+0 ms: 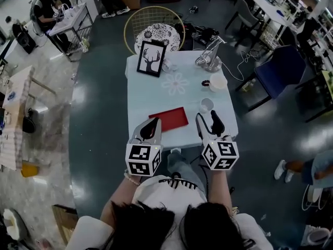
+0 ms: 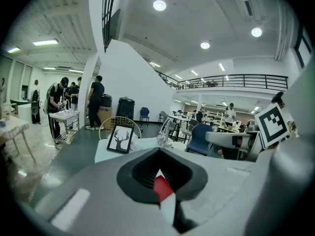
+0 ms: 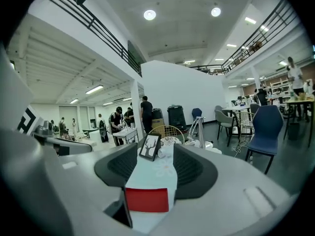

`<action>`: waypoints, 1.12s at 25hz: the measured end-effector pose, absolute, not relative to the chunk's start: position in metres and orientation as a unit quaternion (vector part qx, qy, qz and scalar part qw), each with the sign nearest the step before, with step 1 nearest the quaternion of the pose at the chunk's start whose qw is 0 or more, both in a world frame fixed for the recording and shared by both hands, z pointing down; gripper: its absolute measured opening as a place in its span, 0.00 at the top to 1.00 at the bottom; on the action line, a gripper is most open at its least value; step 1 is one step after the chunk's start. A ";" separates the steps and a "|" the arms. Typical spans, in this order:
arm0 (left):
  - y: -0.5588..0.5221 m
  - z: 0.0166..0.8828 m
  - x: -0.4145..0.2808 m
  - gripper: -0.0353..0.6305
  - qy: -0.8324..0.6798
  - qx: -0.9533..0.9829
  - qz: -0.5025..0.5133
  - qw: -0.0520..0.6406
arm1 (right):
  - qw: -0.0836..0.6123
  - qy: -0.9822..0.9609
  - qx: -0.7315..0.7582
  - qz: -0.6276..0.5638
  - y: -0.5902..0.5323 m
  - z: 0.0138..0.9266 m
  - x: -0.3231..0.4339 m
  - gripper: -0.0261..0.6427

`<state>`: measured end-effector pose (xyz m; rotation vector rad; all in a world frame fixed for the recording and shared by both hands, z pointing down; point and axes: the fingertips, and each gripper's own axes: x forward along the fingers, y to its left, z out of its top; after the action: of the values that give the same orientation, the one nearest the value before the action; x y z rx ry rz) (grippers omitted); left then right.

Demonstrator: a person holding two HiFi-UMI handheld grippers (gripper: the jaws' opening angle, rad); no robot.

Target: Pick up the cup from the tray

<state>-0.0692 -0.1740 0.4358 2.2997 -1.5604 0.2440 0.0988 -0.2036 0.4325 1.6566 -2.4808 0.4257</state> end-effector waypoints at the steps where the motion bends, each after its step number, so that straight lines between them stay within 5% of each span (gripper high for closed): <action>1: -0.166 0.434 -0.075 0.95 -0.558 0.808 0.086 0.170 | 0.065 -0.822 0.549 0.138 -0.196 0.431 0.095 0.61; 6: -0.121 0.428 -0.090 0.95 -0.577 0.798 0.085 0.151 | 0.085 -0.817 0.557 0.122 -0.153 0.429 0.081 0.92; 28: -0.014 0.398 -0.099 0.95 -0.572 0.807 0.045 0.136 | 0.108 -0.812 0.567 0.082 -0.038 0.405 0.046 0.93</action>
<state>-0.0991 -0.0140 0.3983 2.3373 -1.6573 0.1297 0.0460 -0.0376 0.4053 1.6697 -2.3898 0.2415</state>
